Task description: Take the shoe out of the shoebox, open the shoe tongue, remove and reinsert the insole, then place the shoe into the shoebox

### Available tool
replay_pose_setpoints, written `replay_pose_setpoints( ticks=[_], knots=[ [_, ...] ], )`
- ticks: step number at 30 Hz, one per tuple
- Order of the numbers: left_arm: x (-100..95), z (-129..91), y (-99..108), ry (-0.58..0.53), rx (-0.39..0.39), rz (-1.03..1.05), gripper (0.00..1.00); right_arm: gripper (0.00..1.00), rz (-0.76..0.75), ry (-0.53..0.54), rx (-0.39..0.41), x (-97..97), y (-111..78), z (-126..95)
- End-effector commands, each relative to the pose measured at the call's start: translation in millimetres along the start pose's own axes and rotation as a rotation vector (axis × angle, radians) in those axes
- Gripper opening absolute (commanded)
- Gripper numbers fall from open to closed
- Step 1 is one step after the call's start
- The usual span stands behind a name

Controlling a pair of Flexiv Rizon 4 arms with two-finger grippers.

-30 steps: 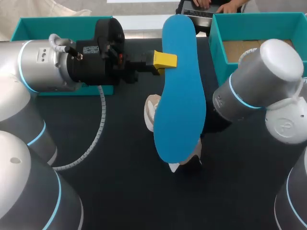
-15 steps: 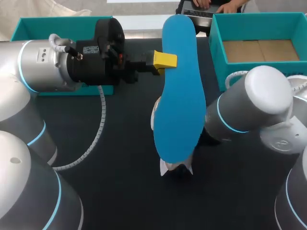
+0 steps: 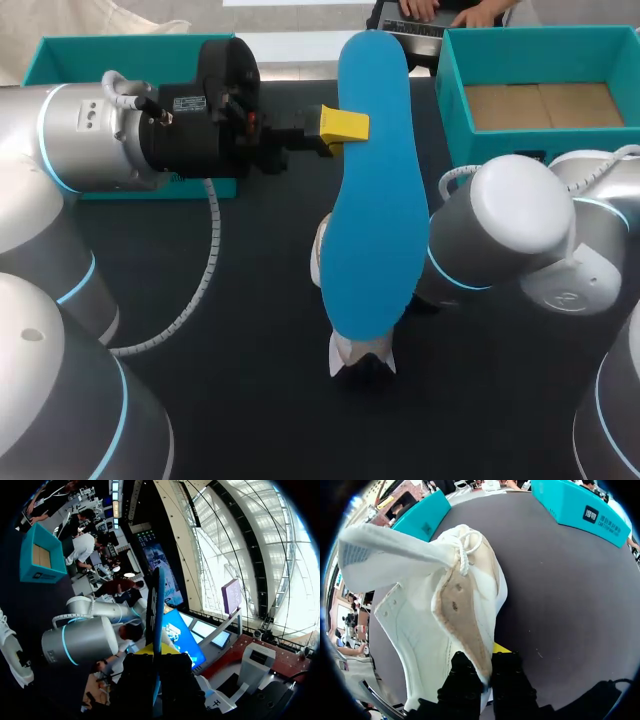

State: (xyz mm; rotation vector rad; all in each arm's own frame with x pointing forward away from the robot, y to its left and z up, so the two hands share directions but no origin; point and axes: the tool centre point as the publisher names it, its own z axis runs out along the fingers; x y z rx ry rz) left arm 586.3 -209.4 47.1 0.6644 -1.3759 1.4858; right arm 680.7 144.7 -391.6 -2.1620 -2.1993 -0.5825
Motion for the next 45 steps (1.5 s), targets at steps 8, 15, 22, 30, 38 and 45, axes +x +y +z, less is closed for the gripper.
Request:
replay_pose_setpoints(
  ticks=[8, 15, 22, 30, 38, 45],
  knots=[
    [-0.9, 0.3, 1.1, 0.002, 0.002, 0.001, 0.00, 1.00, 0.023, 0.049, -0.025, -7.2, -5.4, -14.5],
    [-0.9, 0.3, 1.1, 0.002, 0.002, 0.001, 0.00, 1.00, -0.035, 0.429, -0.106, -5.6, -5.9, -58.0],
    [-0.9, 0.3, 1.1, 0.002, 0.002, 0.001, 0.00, 1.00, -0.098, 0.530, -0.086, -3.3, -3.3, -64.0],
    [-0.9, 0.3, 1.1, 0.002, 0.002, 0.001, 0.00, 1.00, -0.093, 0.548, -0.093, -2.1, -0.3, -69.3],
    [-0.9, 0.3, 1.1, 0.002, 0.002, 0.001, 0.00, 1.00, -0.137, 0.652, -0.083, -2.3, 24.5, -115.9],
    [-0.9, 0.3, 1.1, 0.002, 0.002, 0.001, 0.00, 1.00, -0.194, 0.693, -0.023, -9.1, 45.7, -140.3]
  ],
)
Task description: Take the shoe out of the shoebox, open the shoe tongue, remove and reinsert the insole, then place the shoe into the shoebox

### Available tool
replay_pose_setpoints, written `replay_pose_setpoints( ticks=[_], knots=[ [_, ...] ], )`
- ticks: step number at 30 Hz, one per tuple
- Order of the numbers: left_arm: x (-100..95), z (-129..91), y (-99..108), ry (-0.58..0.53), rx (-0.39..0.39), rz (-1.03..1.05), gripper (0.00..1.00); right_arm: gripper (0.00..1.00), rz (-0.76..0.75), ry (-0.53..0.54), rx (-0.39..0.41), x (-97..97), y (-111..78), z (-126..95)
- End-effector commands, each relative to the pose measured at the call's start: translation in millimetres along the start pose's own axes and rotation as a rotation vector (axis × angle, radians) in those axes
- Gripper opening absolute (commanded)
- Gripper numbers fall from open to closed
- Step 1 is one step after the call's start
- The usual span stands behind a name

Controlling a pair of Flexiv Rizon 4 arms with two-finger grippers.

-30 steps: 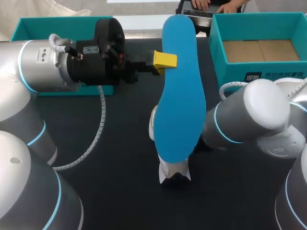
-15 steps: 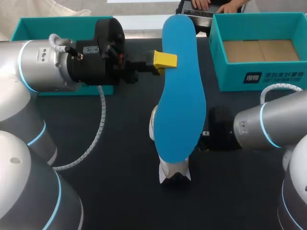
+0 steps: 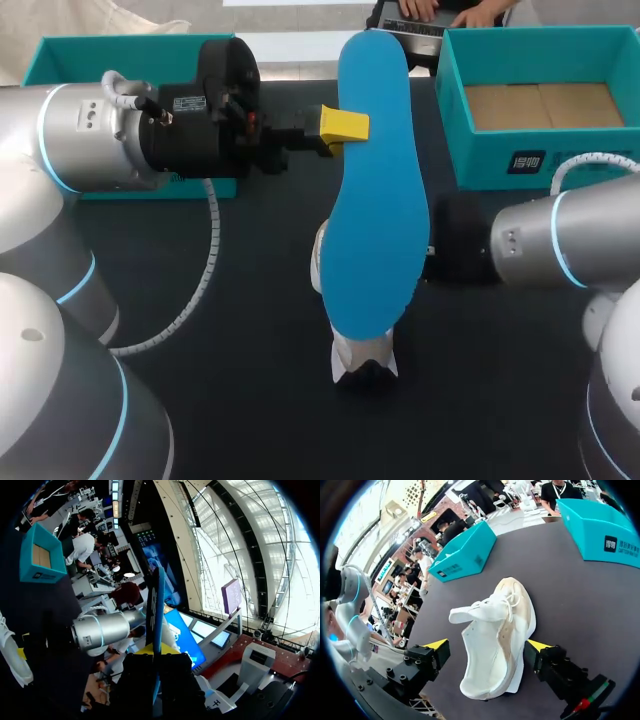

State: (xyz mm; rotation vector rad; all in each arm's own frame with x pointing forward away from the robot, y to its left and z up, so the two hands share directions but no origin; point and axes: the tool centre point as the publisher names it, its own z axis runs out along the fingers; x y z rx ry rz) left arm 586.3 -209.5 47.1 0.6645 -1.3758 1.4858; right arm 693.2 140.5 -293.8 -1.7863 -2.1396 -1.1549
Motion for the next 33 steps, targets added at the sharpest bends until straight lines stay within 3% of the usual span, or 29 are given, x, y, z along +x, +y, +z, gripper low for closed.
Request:
replay_pose_setpoints(
  ticks=[1, 7, 14, 20, 24, 28, 33],
  knots=[
    [-0.9, 0.3, 1.1, 0.002, 0.002, 0.001, 0.00, 1.00, -0.004, 0.324, 0.156, -11.4, 20.2, -59.4],
    [-0.9, 0.3, 1.1, 0.002, 0.002, 0.001, 0.00, 1.00, 0.093, 0.338, 0.208, -25.8, 26.8, -64.6],
    [-0.9, 0.3, 1.1, 0.002, 0.002, 0.001, 0.00, 1.00, 0.199, 0.295, 0.196, -39.0, 34.9, -71.8],
    [-0.9, 0.3, 1.1, 0.002, 0.002, 0.001, 0.00, 1.00, 0.221, 0.317, 0.313, -46.4, 31.7, -73.5],
    [-0.9, 0.3, 1.1, 0.002, 0.002, 0.001, 0.00, 1.00, 0.211, 0.352, 0.347, -46.7, 30.6, -76.3],
    [-0.9, 0.3, 1.1, 0.002, 0.002, 0.001, 0.00, 1.00, 0.164, 0.462, 0.272, -45.1, 35.2, -77.3],
    [-0.9, 0.3, 1.1, 0.002, 0.002, 0.001, 0.00, 1.00, 0.138, 0.512, 0.218, -42.4, 40.8, -69.9]
  ],
)
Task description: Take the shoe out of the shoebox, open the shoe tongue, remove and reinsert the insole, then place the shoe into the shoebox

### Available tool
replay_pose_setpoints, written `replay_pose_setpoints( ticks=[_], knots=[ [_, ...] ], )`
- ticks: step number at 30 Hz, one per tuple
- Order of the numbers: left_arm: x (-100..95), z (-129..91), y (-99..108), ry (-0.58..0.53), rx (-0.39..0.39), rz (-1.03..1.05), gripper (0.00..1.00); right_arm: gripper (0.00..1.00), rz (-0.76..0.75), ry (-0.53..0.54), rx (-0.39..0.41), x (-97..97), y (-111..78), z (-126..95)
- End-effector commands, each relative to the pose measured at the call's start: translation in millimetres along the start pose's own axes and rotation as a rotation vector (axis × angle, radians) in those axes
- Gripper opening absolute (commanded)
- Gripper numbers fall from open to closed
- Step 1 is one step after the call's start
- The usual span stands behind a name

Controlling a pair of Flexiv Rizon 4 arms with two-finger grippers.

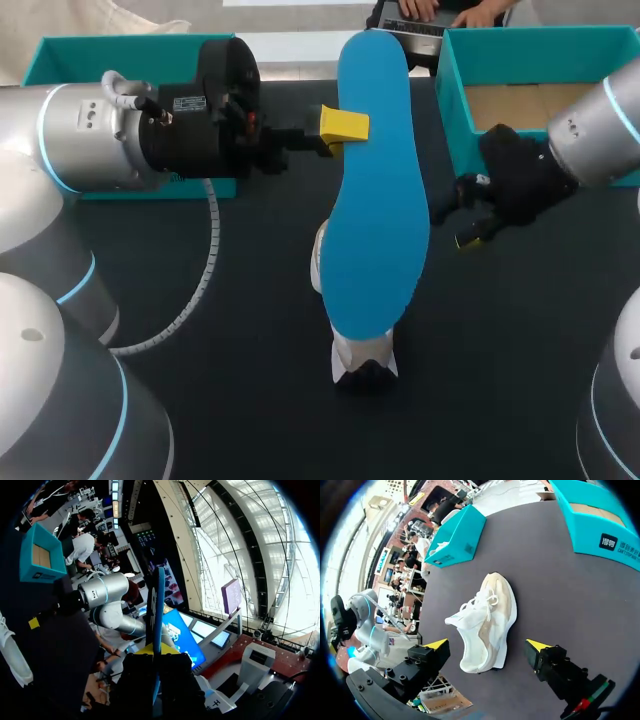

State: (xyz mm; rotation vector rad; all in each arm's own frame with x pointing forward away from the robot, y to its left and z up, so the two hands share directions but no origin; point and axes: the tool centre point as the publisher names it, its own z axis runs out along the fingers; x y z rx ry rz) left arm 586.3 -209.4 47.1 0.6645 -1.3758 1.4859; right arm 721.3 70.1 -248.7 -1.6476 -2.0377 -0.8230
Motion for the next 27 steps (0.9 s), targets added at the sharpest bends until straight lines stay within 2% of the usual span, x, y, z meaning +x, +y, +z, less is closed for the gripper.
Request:
replay_pose_setpoints(
  ticks=[1, 4, 7, 17, 19, 20, 27],
  knots=[
    [-0.9, 0.3, 1.1, 0.002, 0.002, 0.001, 0.00, 1.00, -0.016, 0.433, -0.084, -2.2, -3.7, -3.7],
    [-0.9, 0.3, 1.1, 0.002, 0.002, 0.001, 0.00, 1.00, -0.028, 0.478, -0.147, 1.4, 1.5, -4.8],
    [-0.9, 0.3, 1.1, 0.002, 0.002, 0.001, 0.00, 1.00, -0.050, 0.454, -0.172, 7.2, 7.1, -10.1],
    [-0.9, 0.3, 1.1, 0.002, 0.002, 0.001, 0.00, 1.00, -0.050, 0.454, -0.172, 7.2, 7.1, -10.1],
    [-0.9, 0.3, 1.1, 0.002, 0.002, 0.001, 0.00, 1.00, -0.050, 0.503, -0.249, 10.8, 12.3, -10.9],
    [-0.9, 0.3, 1.1, 0.002, 0.002, 0.001, 0.00, 1.00, -0.040, 0.522, -0.259, 13.4, 14.8, -13.2],
    [-0.9, 0.3, 1.1, 0.002, 0.002, 0.001, 0.00, 1.00, 0.033, 0.577, -0.150, 32.7, 25.1, -34.9]
  ],
)
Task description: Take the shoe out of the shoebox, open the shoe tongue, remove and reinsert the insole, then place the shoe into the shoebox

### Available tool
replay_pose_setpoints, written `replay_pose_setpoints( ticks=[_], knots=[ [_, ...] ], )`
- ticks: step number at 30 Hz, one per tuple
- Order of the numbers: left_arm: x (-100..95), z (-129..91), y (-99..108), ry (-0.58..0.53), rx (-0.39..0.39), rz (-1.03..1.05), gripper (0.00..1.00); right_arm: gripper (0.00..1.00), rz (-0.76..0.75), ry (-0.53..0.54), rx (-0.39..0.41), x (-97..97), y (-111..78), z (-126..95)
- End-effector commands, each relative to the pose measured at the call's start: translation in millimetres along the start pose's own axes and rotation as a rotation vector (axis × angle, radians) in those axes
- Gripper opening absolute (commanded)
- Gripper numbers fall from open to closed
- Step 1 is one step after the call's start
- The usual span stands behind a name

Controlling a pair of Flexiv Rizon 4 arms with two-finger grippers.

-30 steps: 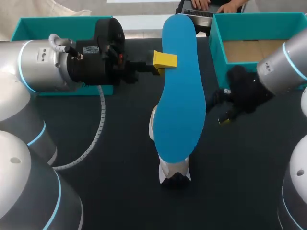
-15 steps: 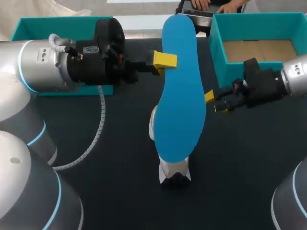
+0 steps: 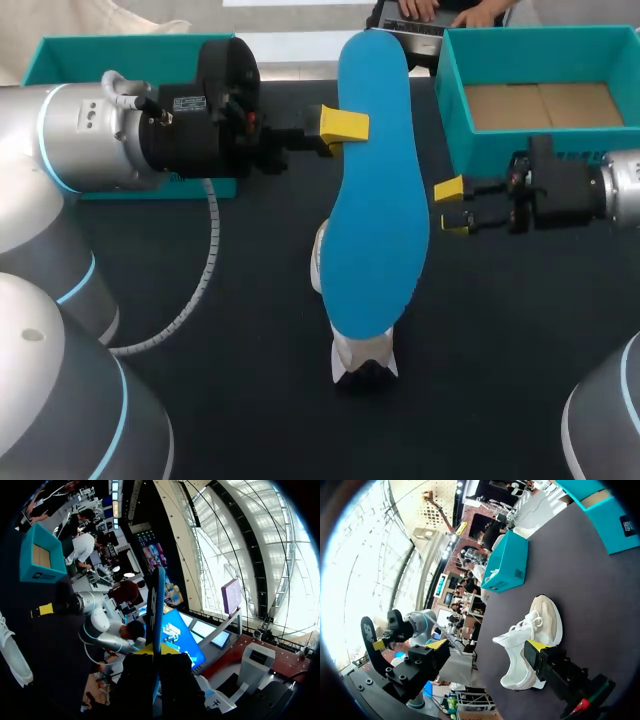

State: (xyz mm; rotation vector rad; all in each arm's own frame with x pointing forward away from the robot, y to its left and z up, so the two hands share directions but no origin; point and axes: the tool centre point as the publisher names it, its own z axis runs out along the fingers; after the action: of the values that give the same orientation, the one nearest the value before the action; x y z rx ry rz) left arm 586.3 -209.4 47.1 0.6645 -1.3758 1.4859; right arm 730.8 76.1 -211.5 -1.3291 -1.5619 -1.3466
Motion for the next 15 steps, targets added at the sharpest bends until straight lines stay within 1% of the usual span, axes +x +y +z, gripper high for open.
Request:
replay_pose_setpoints(
  ticks=[1, 7, 9, 12, 14, 15],
  knots=[
    [-0.9, 0.3, 1.1, 0.002, 0.002, 0.001, 0.00, 1.00, 0.014, 0.014, 0.057, 16.7, 10.7, -4.9],
    [-0.9, 0.3, 1.1, 0.002, 0.002, 0.001, 0.00, 1.00, 0.065, 0.083, 0.101, 35.9, 13.4, -8.2],
    [-0.9, 0.3, 1.1, 0.002, 0.002, 0.001, 0.00, 1.00, 0.076, 0.082, 0.122, 41.1, 12.7, -10.0],
    [-0.9, 0.3, 1.1, 0.002, 0.002, 0.001, 0.00, 1.00, 0.073, 0.094, 0.111, 48.6, 12.8, -16.1],
    [-0.9, 0.3, 1.1, 0.002, 0.002, 0.001, 0.00, 1.00, 0.088, 0.075, 0.112, 49.2, 11.2, -21.7],
    [-0.9, 0.3, 1.1, 0.002, 0.002, 0.001, 0.00, 1.00, 0.081, 0.083, 0.107, 49.7, 10.9, -23.2]
  ],
)
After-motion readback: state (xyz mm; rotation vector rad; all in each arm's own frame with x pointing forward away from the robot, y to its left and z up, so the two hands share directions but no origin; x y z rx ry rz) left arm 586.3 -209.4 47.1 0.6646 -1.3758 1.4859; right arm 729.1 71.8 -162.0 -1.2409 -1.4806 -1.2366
